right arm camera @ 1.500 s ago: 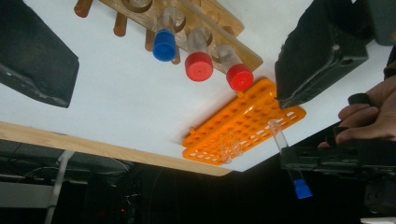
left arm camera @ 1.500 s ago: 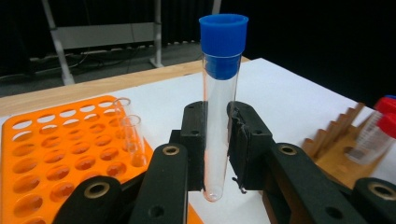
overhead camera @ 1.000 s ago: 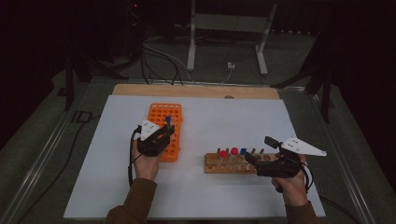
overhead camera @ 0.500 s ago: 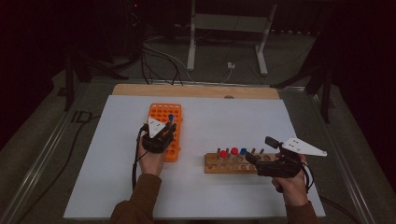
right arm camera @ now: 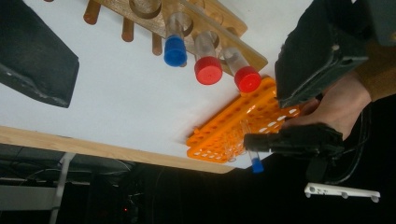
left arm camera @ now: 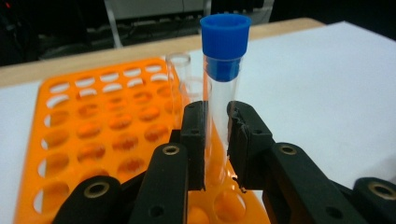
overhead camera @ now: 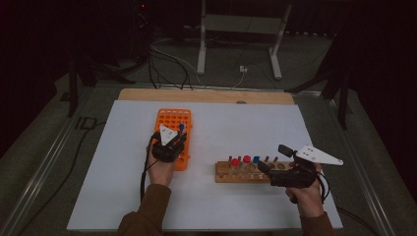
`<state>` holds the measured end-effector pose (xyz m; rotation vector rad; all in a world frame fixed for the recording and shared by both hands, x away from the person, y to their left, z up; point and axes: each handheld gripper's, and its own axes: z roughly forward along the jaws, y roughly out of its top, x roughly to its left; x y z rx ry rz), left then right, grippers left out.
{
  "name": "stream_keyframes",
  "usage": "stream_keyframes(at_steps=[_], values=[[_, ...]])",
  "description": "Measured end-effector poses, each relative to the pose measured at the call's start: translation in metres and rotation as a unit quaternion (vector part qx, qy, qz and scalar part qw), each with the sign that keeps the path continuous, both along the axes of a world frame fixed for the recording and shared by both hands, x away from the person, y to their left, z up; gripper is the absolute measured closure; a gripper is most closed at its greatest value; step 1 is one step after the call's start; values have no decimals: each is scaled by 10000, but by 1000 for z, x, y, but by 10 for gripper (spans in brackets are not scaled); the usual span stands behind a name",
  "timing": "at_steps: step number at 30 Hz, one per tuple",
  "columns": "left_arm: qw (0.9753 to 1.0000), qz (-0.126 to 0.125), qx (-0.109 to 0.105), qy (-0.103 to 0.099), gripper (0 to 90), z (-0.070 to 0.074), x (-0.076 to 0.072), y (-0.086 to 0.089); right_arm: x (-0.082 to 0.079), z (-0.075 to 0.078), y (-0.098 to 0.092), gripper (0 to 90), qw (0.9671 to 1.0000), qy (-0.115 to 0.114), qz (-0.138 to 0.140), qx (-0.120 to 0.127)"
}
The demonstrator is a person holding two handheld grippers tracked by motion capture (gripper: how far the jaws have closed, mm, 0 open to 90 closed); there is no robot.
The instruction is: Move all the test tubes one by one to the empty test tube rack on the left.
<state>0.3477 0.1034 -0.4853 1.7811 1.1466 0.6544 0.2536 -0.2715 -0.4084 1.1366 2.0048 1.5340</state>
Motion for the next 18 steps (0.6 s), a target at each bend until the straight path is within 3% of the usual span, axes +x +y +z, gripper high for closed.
stream_keyframes(at_steps=[3, 7, 10, 18], values=[[9998, -21, 39, 216, 776, -4, 1, 1, 0, 0, 0, 0, 10000, 8, -1, 0], [9994, -6, 34, 347, 779, -5, 3, 2, 0, -1, 1, 0, 10000, 27, 13, -18], [9987, -45, 193, 469, 780, -8, 4, 1, 0, -2, 2, 0, 10000, 40, 37, -31], [9982, -37, 277, 536, 778, -8, 6, -3, 0, -2, 2, 0, 10000, 47, 44, -32]])
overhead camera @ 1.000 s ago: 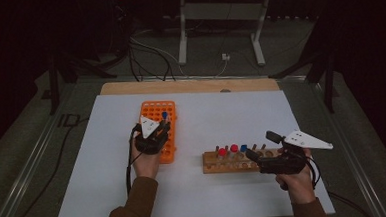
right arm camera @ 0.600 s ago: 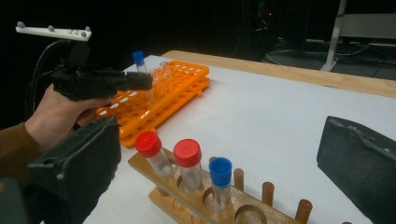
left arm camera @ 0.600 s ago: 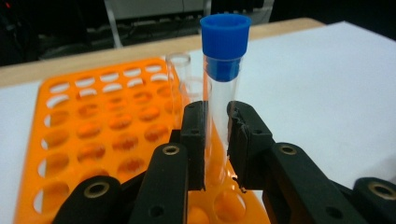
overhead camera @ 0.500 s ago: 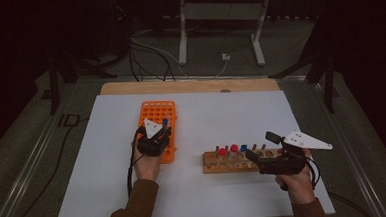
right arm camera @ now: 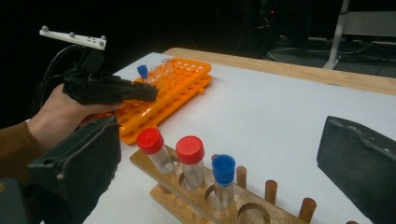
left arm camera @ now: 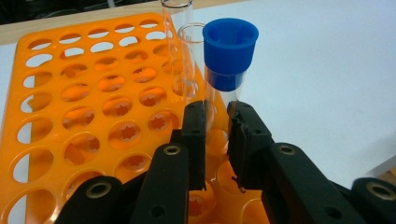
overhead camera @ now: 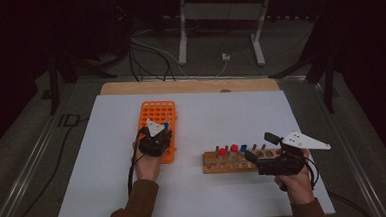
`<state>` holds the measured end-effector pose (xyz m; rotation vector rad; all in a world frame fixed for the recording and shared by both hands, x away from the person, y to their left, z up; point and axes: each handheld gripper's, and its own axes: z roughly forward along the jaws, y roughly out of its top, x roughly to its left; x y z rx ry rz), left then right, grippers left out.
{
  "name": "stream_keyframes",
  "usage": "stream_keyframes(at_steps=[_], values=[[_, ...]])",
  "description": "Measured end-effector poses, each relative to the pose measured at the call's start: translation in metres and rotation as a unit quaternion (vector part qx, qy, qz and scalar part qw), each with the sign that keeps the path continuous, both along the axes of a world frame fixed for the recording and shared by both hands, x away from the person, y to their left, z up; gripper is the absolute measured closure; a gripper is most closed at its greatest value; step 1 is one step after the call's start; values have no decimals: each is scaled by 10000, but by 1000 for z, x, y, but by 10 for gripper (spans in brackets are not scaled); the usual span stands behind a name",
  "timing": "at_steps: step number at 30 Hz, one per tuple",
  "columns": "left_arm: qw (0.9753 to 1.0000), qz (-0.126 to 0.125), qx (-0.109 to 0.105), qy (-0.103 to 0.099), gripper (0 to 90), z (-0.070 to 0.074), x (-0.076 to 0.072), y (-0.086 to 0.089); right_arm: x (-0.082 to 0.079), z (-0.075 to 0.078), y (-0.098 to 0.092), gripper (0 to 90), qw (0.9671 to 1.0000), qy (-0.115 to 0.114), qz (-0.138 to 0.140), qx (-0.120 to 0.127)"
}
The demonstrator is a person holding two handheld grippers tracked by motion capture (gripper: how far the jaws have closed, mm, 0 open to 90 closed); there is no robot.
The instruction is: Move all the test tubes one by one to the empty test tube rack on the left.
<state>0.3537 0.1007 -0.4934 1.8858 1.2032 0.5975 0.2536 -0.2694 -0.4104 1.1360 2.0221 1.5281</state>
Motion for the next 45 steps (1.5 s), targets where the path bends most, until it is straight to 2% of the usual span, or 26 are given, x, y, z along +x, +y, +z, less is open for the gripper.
stream_keyframes(at_steps=[3, 7, 12, 18, 21, 30, 32, 34, 36, 41, 45], values=[[10000, -11, 19, 15, 772, 0, 0, -1, 1, -1, 0, 0, 10000, 1, 11, -13], [9996, -75, -242, 100, 679, 1, -2, 2, 1, -1, -1, 0, 10000, 21, 17, -3], [9987, -224, -460, 26, 581, 6, -10, 7, 1, -1, -1, 0, 10000, 18, 35, 29], [9950, -417, -910, -70, 496, 14, -19, 16, 4, -5, -2, 15, 10000, 93, -8, 12], [9940, -431, -990, -177, 408, 18, -26, 19, 6, -8, -1, 19, 9999, 137, -17, -24], [9902, -388, -1288, -368, 165, 29, -43, 30, 10, -16, 3, 177, 9996, 101, 85, -250], [9896, -363, -1342, -375, 128, 31, -46, 32, 10, -18, 3, 269, 9994, 73, 109, -315], [9890, -373, -1385, -374, 69, 31, -48, 32, 9, -21, 4, 370, 9988, -57, 59, -485], [9886, -411, -1397, -381, 19, 32, -50, 31, 9, -23, 5, 427, 9983, -72, 55, -575], [9872, -503, -1456, -421, 9, 36, -54, 29, 12, -29, 4, 535, 9980, 7, 88, -626], [9892, -521, -1280, -483, 9, 39, -58, 26, 14, -35, 5, 585, 9976, 79, 184, -664]])
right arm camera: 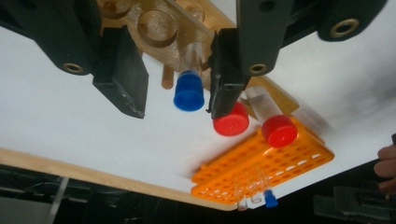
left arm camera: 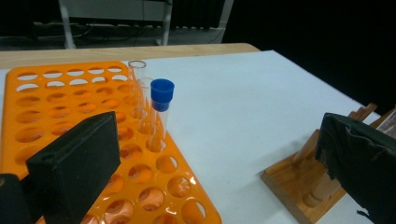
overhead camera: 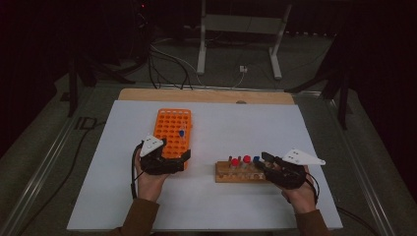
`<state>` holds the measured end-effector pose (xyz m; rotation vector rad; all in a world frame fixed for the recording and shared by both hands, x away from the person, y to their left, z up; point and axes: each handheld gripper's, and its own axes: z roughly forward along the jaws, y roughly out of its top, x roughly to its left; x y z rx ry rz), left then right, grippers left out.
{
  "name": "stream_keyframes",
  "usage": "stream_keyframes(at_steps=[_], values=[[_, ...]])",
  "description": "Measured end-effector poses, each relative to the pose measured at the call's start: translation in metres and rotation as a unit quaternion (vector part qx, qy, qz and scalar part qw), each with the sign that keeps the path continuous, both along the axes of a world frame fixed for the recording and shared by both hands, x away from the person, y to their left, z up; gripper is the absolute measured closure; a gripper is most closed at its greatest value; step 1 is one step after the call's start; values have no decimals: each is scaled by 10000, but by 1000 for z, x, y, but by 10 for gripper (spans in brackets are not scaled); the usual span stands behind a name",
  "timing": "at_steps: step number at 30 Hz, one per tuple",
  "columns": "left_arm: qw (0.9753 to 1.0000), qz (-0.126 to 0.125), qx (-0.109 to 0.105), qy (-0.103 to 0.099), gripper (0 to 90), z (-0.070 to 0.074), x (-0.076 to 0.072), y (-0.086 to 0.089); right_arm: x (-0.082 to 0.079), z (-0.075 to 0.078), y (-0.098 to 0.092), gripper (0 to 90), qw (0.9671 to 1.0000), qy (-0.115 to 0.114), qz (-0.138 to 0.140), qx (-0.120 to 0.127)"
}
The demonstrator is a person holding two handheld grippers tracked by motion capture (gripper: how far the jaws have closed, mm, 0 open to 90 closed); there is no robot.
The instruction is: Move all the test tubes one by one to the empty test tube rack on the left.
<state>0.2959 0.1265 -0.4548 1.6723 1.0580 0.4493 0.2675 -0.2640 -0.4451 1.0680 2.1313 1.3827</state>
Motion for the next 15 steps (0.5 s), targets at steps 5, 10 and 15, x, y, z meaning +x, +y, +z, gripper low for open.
stream_keyframes(at_steps=[5, 10, 15], values=[[10000, 18, -17, -42, 10, 2, -3, -1, 6, -11, 4, 645, 9999, 133, 56, -57], [10000, 29, -55, -75, 10, 2, -4, -1, 7, -18, 8, 693, 9998, 122, 107, -124], [9999, 53, -37, -138, 9, 4, -5, -2, 4, -20, 17, 752, 9991, -17, 183, -378]])
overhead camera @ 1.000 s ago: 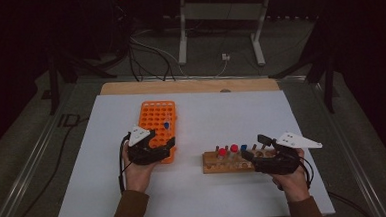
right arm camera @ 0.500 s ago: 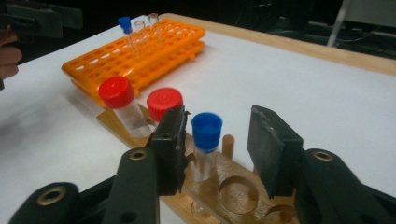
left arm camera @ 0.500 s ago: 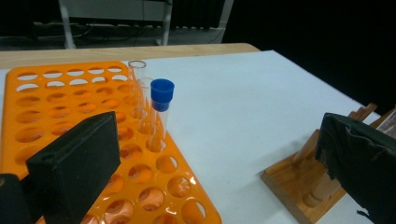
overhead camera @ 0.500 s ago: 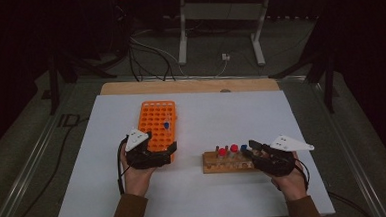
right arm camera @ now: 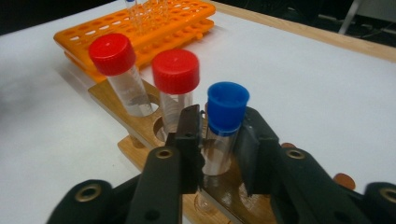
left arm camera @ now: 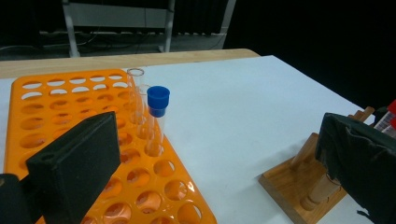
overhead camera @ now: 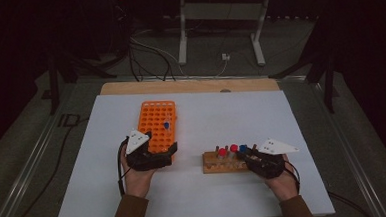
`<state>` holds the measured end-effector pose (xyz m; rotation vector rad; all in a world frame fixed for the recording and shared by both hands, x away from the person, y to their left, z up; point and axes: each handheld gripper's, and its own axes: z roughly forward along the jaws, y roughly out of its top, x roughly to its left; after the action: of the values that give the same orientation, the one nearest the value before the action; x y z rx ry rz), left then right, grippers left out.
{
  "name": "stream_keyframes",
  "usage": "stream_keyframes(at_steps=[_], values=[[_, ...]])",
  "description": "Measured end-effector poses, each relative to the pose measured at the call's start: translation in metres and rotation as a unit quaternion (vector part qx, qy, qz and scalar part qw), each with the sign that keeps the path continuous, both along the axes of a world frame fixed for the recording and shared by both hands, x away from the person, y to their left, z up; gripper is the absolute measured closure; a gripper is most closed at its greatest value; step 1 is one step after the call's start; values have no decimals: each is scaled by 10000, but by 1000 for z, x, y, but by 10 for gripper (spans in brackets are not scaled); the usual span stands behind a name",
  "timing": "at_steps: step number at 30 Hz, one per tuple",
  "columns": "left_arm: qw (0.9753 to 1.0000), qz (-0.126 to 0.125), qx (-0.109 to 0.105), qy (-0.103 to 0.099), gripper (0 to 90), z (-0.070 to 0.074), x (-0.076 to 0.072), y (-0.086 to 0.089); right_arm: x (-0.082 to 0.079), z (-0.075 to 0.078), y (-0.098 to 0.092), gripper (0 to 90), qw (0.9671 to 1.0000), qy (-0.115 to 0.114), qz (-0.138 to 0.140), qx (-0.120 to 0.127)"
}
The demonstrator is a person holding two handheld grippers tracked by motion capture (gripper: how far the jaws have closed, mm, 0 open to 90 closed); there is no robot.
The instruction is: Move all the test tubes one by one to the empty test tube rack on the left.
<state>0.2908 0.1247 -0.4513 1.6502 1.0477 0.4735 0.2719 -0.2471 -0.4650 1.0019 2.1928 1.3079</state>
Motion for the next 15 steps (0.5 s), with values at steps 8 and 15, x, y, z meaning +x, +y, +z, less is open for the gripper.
stream_keyframes(at_steps=[8, 15], values=[[10000, -21, -11, -62, 9, 3, -2, -1, -1, 0, 0, 764, 10000, 25, -40, 40], [9999, -68, -17, -108, 9, 6, -4, -5, -3, 11, -7, 764, 9995, -23, -154, 284]])
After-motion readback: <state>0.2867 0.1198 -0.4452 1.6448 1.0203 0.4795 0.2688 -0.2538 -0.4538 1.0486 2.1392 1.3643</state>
